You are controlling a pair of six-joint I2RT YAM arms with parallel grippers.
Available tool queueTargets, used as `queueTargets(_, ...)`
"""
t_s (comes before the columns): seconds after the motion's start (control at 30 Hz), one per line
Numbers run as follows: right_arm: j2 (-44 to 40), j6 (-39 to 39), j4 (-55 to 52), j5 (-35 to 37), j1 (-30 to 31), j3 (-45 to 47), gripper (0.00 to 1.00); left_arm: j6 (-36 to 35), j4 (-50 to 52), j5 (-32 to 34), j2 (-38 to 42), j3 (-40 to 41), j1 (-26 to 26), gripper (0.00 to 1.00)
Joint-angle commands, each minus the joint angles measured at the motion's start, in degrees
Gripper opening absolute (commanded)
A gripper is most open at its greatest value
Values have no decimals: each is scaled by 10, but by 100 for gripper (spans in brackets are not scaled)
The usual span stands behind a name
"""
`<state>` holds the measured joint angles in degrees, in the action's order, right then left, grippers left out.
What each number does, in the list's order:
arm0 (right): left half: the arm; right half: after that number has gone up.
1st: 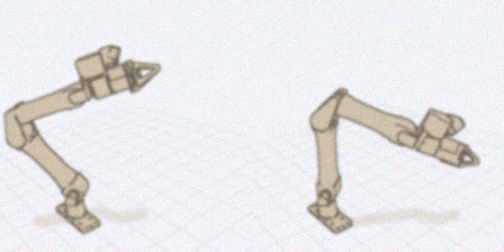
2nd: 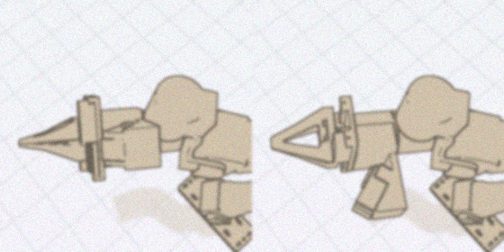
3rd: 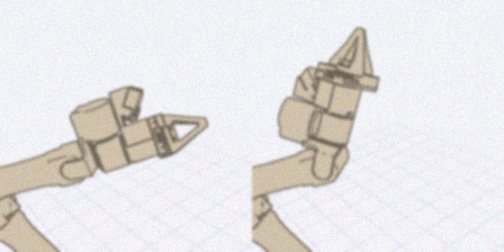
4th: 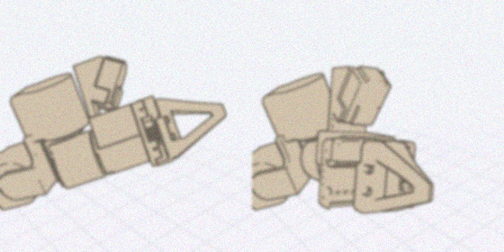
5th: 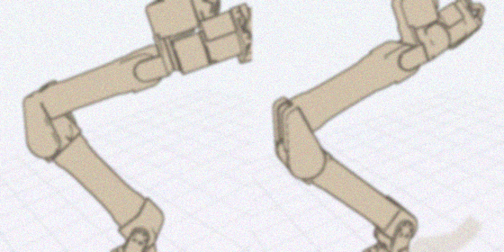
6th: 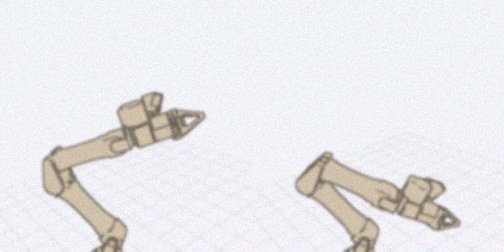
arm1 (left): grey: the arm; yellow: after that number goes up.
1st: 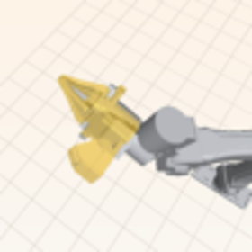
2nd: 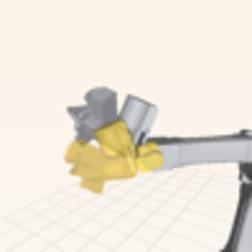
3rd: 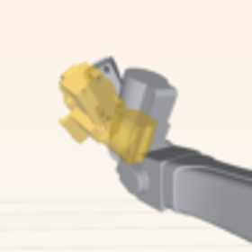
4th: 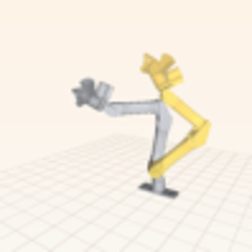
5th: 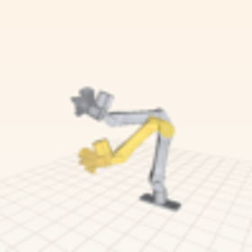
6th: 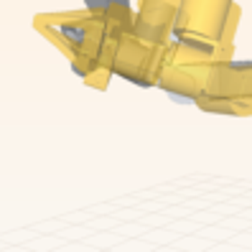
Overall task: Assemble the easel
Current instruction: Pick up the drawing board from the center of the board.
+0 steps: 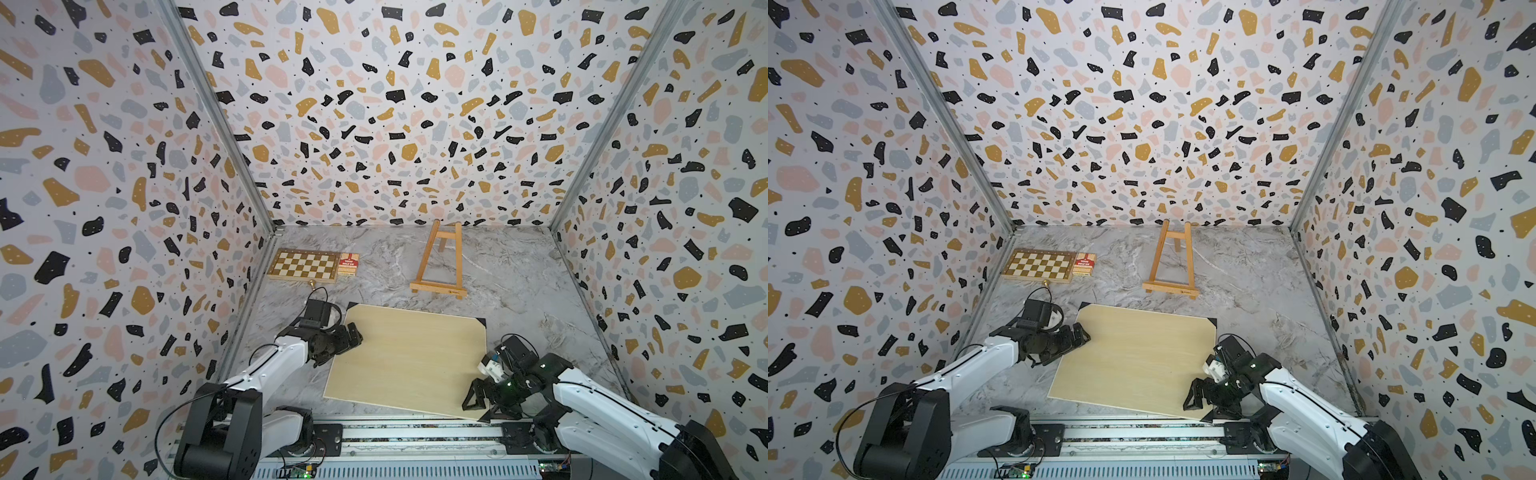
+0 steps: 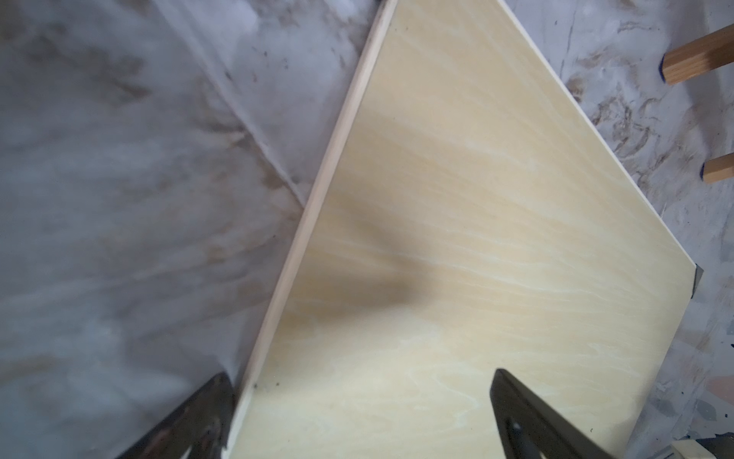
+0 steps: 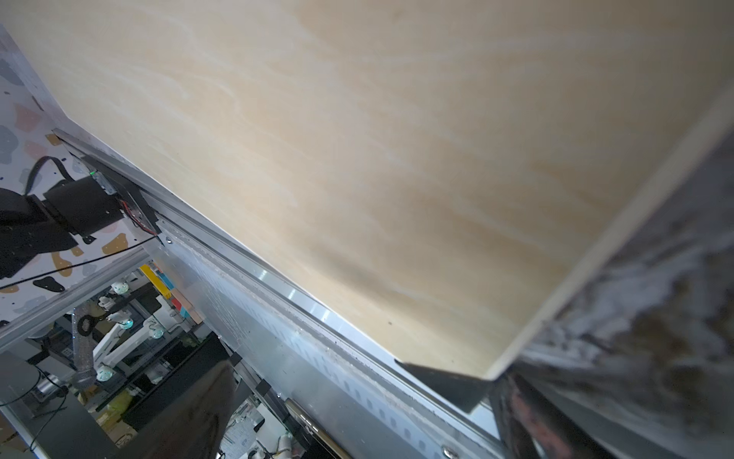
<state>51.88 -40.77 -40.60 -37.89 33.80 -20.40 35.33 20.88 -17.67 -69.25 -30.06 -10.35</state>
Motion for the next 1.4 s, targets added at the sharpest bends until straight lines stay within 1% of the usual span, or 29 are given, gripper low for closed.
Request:
queueTargets(0.0,-14,3,72,3,-5,25,100,10,49,-42,-6,25,-7,100)
queueTargets(0.07,-23,-17,108,-21,-6,32,100,12,50,-46,-5,24,-7,99)
queueTargets(0.1,-22,-17,110,-24,-7,25,100,12,52,-44,-3,25,-7,99)
queueTargets(0.23,-28,4,100,-55,-21,-10,100,12,50,-37,0,27,-7,99)
queueTargets(0.3,-50,-4,115,-101,-44,-10,100,10,49,-37,-3,27,-7,99)
queueTargets(0.47,-102,8,124,-168,-105,-22,100,7,48,-40,-6,28,-6,99)
queueTargets(0.53,-116,6,134,-190,-119,-22,100,9,47,-46,-4,30,-7,98)
queueTargets(0.7,-133,-15,204,-223,-124,-22,100,1,48,-60,5,30,-7,96)
queueTargets(0.83,-133,0,199,-201,-124,-39,98,-5,60,-61,9,28,-7,95)
queueTargets(0.93,-131,7,189,-175,-124,-45,91,-4,64,-52,20,31,-7,95)
queueTargets(1.03,-127,-1,208,-165,-124,-38,84,-1,61,-53,24,32,-7,95)
queueTargets(1.13,-126,-4,228,-170,-124,-30,75,2,58,-57,25,32,-7,95)
queueTargets(1.3,-134,11,229,-158,-123,-32,62,4,45,-66,32,40,-7,95)
queueTargets(1.37,-134,20,222,-150,-123,-34,51,5,45,-64,33,39,-7,95)
